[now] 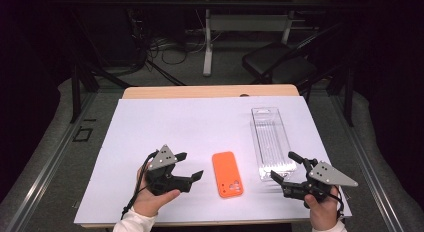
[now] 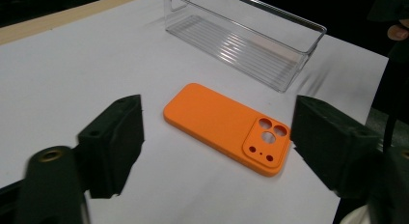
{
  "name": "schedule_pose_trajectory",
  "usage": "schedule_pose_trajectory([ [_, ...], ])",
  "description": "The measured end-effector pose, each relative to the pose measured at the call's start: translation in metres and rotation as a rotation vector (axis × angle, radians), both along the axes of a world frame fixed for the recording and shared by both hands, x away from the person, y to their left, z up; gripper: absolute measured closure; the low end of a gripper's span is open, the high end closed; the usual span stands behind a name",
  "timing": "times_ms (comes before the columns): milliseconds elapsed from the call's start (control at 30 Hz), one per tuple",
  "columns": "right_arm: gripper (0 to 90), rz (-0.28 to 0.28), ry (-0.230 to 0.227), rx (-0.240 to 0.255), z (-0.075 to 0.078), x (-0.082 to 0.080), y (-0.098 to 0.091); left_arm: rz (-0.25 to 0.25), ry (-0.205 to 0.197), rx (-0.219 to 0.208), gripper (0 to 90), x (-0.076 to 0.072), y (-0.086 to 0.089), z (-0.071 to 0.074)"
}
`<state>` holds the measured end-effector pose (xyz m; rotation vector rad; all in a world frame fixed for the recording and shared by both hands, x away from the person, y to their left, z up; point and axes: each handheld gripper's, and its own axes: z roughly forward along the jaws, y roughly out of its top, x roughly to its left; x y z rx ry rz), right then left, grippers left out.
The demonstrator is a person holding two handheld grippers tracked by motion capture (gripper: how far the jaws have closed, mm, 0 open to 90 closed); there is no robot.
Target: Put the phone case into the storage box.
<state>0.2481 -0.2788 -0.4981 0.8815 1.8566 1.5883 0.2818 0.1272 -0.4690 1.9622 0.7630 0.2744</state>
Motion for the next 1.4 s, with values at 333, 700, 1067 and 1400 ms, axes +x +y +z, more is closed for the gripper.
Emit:
schedule_pose_trajectory([
  [333, 14.3, 0.002, 0.009, -0.009, -0.002, 0.002, -0.001, -0.059, 0.027, 0.004, 46.6, 0.014, -0.021, -0.004],
  [700, 14.3, 0.005, 0.011, -0.010, -0.003, 0.002, -0.001, -0.107, 0.050, -0.012, 66.3, 0.023, -0.044, -0.017],
  [1067, 14.4, 0.007, 0.017, -0.014, -0.004, 0.003, -0.002, -0.128, 0.119, 0.047, 90.0, 0.030, -0.071, -0.036],
  [1400, 14.4, 0.010, 0.021, -0.021, -0.005, 0.003, -0.002, -0.183, 0.116, 0.054, 90.0, 0.036, -0.097, -0.056],
])
